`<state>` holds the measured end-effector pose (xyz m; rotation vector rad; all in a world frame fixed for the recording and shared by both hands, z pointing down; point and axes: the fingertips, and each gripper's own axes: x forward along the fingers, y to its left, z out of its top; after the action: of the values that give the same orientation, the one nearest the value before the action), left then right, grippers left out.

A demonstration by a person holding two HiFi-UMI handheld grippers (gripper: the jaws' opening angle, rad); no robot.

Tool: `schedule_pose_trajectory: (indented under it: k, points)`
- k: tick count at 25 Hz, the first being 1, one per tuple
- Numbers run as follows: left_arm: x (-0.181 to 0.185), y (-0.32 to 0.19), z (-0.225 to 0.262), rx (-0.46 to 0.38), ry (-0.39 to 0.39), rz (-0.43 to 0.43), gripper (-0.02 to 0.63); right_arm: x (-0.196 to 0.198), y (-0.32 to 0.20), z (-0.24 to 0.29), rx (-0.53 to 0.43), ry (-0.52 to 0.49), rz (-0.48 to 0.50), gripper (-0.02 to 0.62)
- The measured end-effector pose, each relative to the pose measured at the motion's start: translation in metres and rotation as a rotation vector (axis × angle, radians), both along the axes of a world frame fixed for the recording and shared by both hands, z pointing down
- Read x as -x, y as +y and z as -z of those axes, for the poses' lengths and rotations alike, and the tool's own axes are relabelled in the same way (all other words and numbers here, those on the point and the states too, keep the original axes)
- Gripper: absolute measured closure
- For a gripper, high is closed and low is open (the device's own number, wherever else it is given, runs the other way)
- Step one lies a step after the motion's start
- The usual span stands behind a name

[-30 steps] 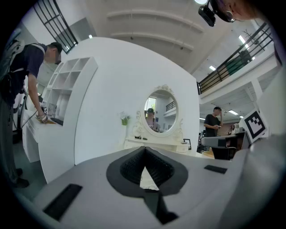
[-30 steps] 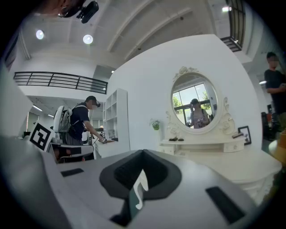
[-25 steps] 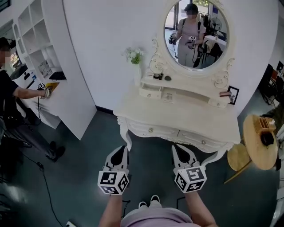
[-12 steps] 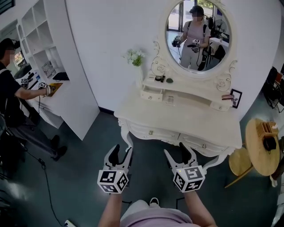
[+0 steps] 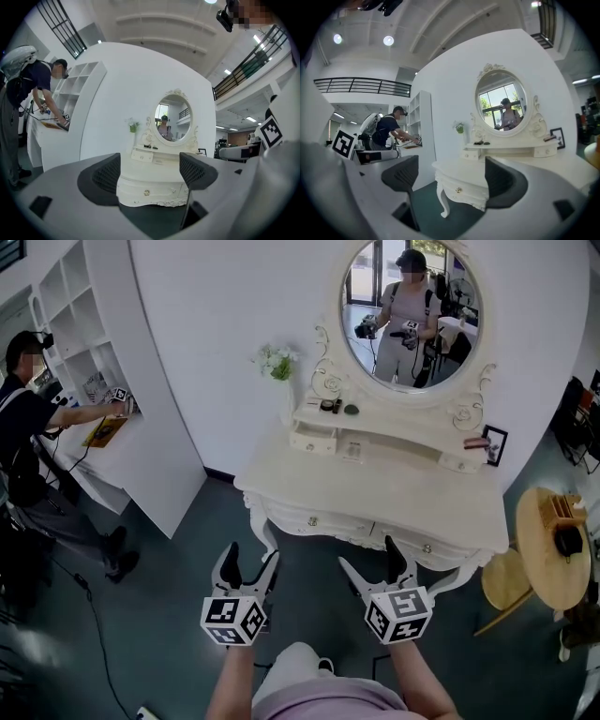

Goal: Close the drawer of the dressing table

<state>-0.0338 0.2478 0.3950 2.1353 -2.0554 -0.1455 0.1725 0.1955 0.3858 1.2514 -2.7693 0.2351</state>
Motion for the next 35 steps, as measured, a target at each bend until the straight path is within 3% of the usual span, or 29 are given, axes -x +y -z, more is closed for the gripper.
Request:
schedule_pose_trajectory:
  k: [7, 13, 26, 35]
  points:
    - [-0.001, -0.014, -0.002, 0.007, -0.005, -0.016, 0.199, 0.007, -0.012, 0.0, 0.004, -0.009, 0.015, 0.097]
    - [0.012, -0.049, -0.011, 0.008, 0.013, -0.028, 0.19, 0.019, -0.041, -0.008, 0.015, -0.004, -0.002, 0.083]
    - [0.086, -0.202, -0.024, 0.013, 0.034, -0.083, 0.19, 0.09, -0.18, -0.019, 0.038, 0.05, -0.074, 0.069]
    - [0.121, -0.294, -0.029, 0.033, 0.04, -0.177, 0.19, 0.113, -0.261, -0.017, 0.043, 0.074, -0.195, 0.069]
